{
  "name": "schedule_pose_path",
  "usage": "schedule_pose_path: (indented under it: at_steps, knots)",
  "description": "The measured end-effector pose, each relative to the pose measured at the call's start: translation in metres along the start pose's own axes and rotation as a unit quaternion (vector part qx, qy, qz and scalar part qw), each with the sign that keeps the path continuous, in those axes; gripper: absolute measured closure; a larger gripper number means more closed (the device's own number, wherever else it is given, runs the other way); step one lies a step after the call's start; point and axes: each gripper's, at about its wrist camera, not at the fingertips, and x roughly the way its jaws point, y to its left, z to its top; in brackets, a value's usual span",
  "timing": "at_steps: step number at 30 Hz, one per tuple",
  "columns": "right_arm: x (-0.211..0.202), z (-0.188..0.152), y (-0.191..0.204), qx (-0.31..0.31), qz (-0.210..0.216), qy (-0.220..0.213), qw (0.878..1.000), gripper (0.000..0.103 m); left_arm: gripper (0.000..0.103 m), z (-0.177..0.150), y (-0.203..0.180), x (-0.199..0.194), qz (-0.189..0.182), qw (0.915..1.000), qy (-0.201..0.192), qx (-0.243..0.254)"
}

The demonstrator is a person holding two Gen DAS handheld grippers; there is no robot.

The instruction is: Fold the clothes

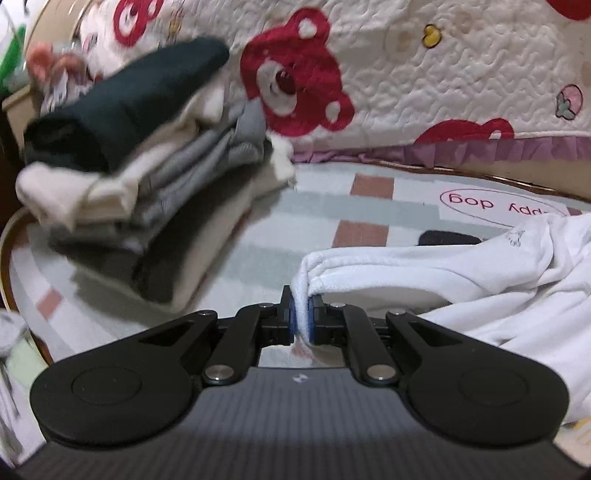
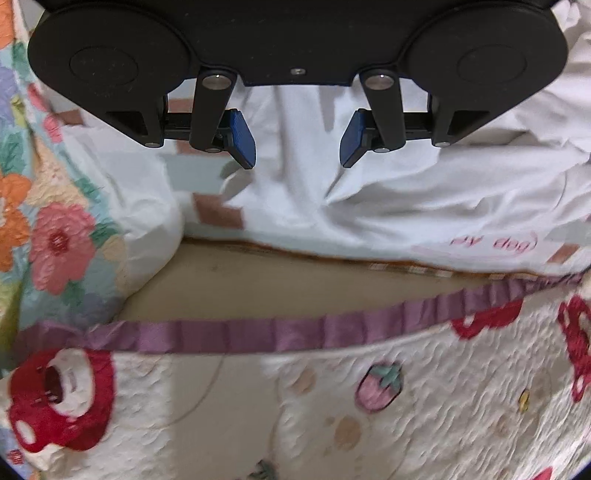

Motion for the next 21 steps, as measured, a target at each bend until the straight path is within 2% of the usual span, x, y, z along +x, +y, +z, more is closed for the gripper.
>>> schedule_pose_path:
  at_steps: [2,3,4,5,9,11,14,15,17,18,21]
  knots:
    - [0.004,-0.002,0.003,-0.003,-0.015,0.006,1.000,0.043,0.097,0.003,0.005,-0.004,-0.005,0.9999,-0.007,-0.009]
    - [0.006,-0.003,0.005,-0.004,-0.023,0.009,1.000,0.036,0.097,0.005,0.008,-0.006,-0.012,0.9998,-0.009,-0.015]
    - [0.009,-0.004,0.006,-0.005,-0.030,0.013,0.999,0.035,0.097,0.007,0.010,-0.010,-0.021,0.9995,-0.011,-0.021]
    - [0.011,-0.002,0.000,0.008,-0.029,0.015,0.999,0.035,0.097,0.009,0.013,-0.013,-0.029,0.9992,-0.012,-0.027]
    - [0.022,0.001,-0.025,0.062,-0.027,0.035,0.997,0.035,0.097,0.012,0.018,-0.022,-0.022,0.9990,-0.027,-0.030]
    - [0.029,-0.001,-0.032,0.077,-0.006,0.049,0.996,0.035,0.097,0.016,0.022,-0.023,-0.015,0.9988,-0.030,-0.036]
    - [0.045,-0.010,-0.037,0.099,0.071,0.070,0.990,0.035,0.097,0.021,0.030,-0.023,-0.016,0.9978,-0.030,-0.056]
    - [0.049,-0.013,-0.036,0.101,0.073,0.070,0.990,0.035,0.097,0.022,0.031,-0.023,-0.015,0.9977,-0.029,-0.059]
    - [0.049,-0.014,-0.031,0.086,0.073,0.054,0.992,0.081,0.097,0.022,0.033,-0.023,-0.006,0.9980,-0.030,-0.056]
    - [0.044,-0.011,-0.026,0.064,0.066,0.039,0.995,0.096,0.097,0.021,0.033,-0.024,-0.002,0.9980,-0.031,-0.054]
    - [0.023,0.016,-0.014,-0.005,0.033,-0.020,0.999,0.097,0.097,0.021,0.036,-0.026,0.004,0.9980,-0.032,-0.055]
